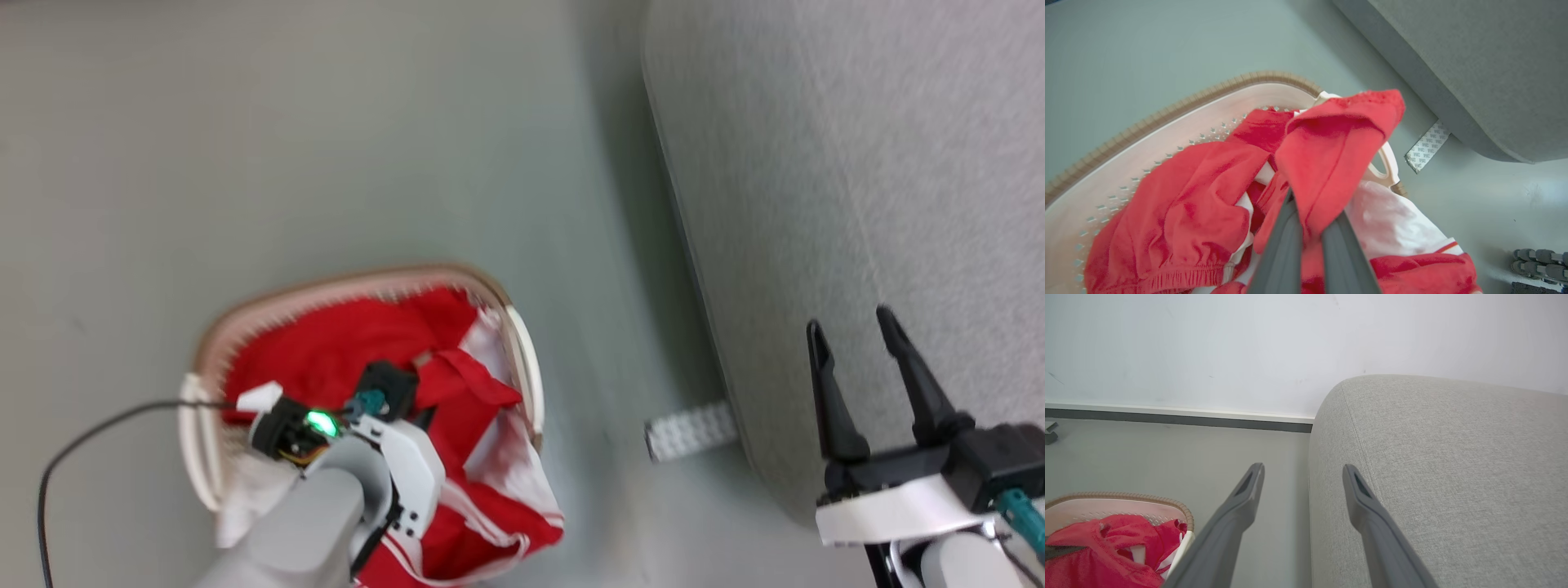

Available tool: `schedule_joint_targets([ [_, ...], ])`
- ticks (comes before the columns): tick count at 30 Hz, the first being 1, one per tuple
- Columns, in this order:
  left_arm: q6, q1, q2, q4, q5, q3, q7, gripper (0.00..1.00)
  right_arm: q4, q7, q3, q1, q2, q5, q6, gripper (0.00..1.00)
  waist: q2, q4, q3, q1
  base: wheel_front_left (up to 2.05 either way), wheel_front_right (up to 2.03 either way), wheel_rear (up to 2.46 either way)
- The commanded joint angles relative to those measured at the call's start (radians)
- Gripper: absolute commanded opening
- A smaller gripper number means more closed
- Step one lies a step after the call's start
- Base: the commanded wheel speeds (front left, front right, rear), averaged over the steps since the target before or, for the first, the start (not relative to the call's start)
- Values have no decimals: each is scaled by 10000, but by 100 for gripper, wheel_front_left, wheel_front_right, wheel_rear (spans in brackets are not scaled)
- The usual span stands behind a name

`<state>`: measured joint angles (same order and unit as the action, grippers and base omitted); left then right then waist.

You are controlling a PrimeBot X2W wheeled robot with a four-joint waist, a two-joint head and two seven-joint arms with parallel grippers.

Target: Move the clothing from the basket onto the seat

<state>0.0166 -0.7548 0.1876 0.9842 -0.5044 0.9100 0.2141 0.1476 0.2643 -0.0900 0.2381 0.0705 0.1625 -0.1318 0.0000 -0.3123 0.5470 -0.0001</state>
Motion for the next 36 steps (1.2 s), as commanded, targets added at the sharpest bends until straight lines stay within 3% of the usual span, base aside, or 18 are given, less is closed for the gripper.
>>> schedule_joint_targets([
  [1, -78, 272, -50, -118, -126, -69, 142, 0, 64, 1, 30, -251, 123, -63, 21, 100, 0, 673, -1578, 1, 0, 0, 0],
  [11, -1083, 1090, 218, -2022, -184, -774, 500, 0, 276, 1, 73, -1302, 249, -165, 21, 100, 0, 1338, -3462, 1, 0, 0, 0],
  [26, -2051, 2253, 1343, -5399, -264, -1322, 347, 0, 478, 1, 6, -2406, 239, -246, 21, 100, 0, 1347, -5250, 1, 0, 0, 0],
  [36, -2662, 2549, 1885, -7274, -254, -1490, -144, 0, 298, 1, -512, -2597, 298, -197, 21, 100, 0, 1373, -5663, 1, 0, 0, 0],
])
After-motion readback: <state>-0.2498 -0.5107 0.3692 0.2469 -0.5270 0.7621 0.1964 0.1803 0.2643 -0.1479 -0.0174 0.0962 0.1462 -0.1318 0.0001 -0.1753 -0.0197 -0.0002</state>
